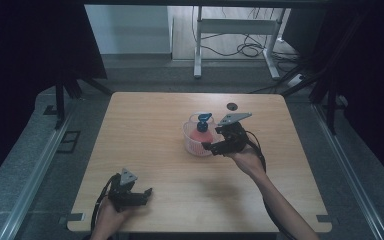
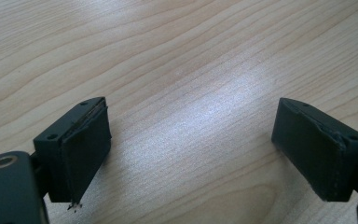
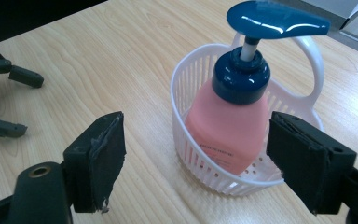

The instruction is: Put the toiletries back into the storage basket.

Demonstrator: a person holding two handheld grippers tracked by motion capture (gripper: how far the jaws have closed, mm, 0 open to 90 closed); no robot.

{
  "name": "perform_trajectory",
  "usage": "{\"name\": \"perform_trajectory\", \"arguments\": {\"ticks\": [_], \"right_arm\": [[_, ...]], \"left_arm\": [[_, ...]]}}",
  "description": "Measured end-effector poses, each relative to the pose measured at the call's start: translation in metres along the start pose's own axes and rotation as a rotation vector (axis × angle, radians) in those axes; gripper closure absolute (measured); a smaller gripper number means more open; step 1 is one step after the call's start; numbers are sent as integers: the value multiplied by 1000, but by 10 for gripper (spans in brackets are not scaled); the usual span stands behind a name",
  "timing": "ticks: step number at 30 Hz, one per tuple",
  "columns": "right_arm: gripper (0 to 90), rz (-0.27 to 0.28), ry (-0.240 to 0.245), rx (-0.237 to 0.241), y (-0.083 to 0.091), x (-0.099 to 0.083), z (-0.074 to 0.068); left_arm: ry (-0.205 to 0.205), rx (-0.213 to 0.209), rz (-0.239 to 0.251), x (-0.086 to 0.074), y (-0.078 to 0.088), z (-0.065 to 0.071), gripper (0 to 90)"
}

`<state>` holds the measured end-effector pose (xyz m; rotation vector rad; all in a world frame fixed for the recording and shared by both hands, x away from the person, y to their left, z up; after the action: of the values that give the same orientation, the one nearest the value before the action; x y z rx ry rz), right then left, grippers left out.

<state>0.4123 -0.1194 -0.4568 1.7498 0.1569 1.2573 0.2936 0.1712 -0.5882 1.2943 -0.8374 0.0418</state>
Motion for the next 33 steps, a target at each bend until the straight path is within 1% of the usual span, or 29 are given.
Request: {"name": "perform_trajectory", "arguments": {"ticks": [11,17,24,33], "right_arm": [[180,1,13,8,7,-8,-5],[172,14,25,10,13,-12,-9],[155,16,42,1,19,-20,-13],[138,22,39,7,26,-29,-15]], "left_arm": [[0,1,0,0,0,0,113],[-3,1,0,0,0,0,113],[0,0,0,0,0,0,113],[1,1,3,0,0,0,113]]}}
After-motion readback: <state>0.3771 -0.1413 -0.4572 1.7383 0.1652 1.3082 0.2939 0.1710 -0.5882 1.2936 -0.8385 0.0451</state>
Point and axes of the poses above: each handheld gripper's, and its own axes: y roughly backward along the jaws, x roughly out of its top, z roughly to its right, the point moved 6 cm from there along -y, roughly forward along the jaws, and after that the axes turned 9 degrees about -z, right-handed, at the moved point
